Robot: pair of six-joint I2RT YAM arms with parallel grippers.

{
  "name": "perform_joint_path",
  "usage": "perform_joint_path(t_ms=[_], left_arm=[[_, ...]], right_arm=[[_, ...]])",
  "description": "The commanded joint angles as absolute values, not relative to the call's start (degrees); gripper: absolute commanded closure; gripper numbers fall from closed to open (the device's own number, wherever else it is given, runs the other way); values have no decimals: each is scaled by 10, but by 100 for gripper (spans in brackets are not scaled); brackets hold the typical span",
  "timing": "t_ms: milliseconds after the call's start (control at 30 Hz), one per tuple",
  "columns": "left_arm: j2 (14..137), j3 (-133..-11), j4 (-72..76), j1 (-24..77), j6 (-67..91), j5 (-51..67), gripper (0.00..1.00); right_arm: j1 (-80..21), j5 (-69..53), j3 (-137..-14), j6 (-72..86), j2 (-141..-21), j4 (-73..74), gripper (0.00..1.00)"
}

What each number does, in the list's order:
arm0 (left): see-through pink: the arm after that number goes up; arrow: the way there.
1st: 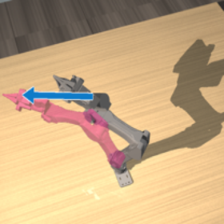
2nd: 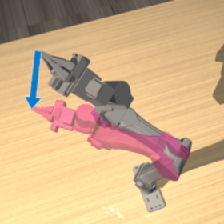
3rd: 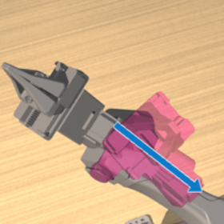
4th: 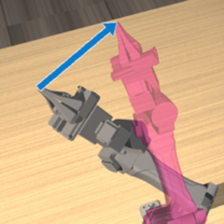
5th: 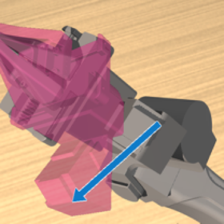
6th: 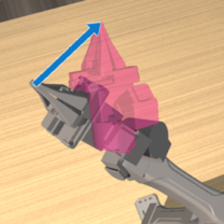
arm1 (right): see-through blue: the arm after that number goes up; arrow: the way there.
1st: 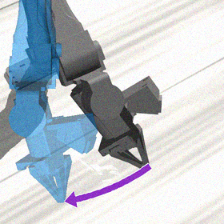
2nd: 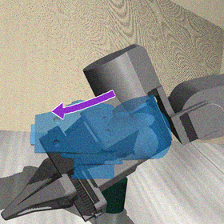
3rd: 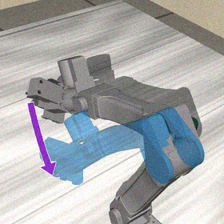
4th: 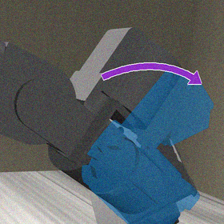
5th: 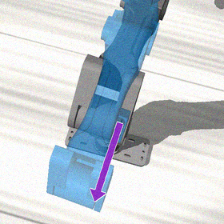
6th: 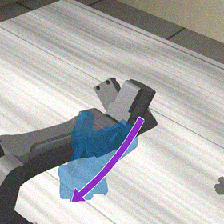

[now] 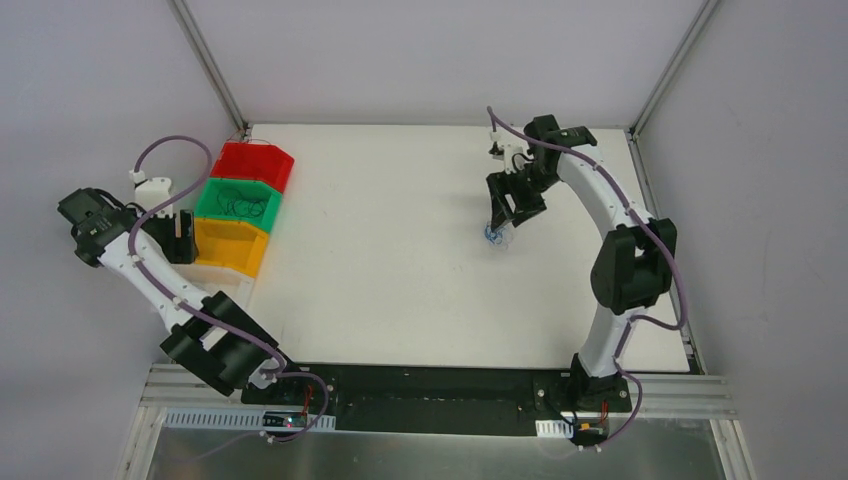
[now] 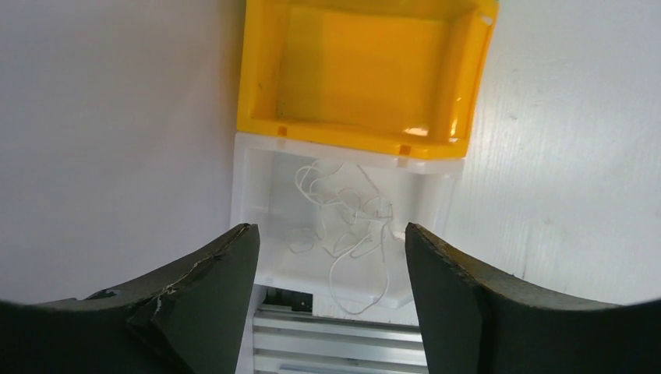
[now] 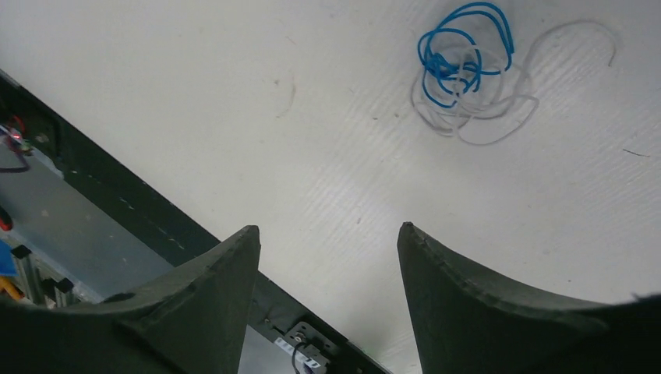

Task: Untangle the cables

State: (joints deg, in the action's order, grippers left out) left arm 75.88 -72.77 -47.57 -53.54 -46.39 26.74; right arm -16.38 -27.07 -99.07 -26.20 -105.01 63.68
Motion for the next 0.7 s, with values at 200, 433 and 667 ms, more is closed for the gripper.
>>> perform_joint_path(t_ms=[200, 433, 667], left_arm=[[674, -772, -563, -393, -384, 327, 29], [670, -790, -568, -356, -326, 370, 29], [681, -805, -568, -326, -255, 445, 32]], right_arm=[[-169, -155, -1024, -315, -1156, 600, 34], [-177, -108, -1058, -329, -1247, 581, 48], [-184, -205, -1075, -345, -1250, 631, 89]])
